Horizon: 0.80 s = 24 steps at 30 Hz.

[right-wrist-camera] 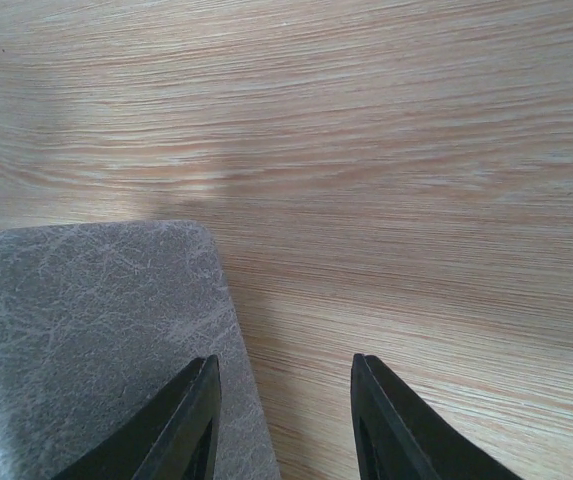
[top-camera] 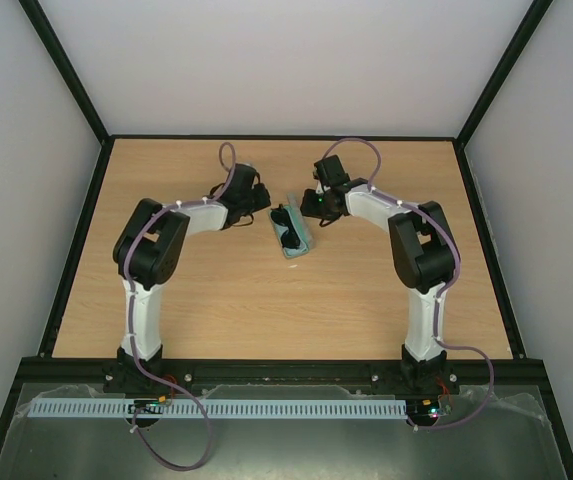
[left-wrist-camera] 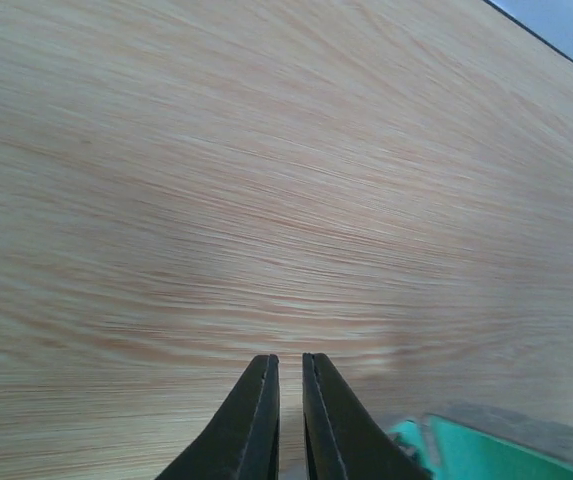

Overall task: Organize the sunglasses
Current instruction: Adjust the sunglasses in the sunglasses case.

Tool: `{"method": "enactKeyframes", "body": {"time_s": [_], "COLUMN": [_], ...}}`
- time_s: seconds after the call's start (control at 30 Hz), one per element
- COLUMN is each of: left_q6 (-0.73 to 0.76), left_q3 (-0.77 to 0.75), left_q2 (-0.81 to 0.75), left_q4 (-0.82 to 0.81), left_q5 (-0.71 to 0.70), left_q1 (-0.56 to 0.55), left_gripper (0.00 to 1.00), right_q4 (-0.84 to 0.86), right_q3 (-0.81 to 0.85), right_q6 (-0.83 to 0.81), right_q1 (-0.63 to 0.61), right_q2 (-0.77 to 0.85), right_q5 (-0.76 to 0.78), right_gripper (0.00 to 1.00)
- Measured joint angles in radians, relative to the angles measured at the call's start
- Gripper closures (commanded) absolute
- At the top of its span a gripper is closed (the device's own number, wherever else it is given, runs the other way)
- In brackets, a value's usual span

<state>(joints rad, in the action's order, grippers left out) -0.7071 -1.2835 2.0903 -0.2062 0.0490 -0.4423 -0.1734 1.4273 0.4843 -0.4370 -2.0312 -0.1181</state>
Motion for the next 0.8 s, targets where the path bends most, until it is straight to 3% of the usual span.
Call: {"method": "enactKeyframes", "body": {"time_s": [0.47, 0.8], "left_q6": [0.009, 0.010], "left_q3": [-0.018, 0.060], "left_q2": [0.000, -0.035], "left_q4": [0.010, -0.007], "left_q5": [0.013, -0.006], "left_q1": [-0.104, -0.103], "left_gripper": [0.91, 0.89], "right_q4": [0.024, 0.033], "right_q3": [-0.011, -0.034], "right_q6": [0.015, 0.018], "right_q1": [0.001, 0.001], "right_q2": [-0.006, -0.006], "right_q5": [-0.030, -0.036], "right_gripper": [0.62, 0.62]}}
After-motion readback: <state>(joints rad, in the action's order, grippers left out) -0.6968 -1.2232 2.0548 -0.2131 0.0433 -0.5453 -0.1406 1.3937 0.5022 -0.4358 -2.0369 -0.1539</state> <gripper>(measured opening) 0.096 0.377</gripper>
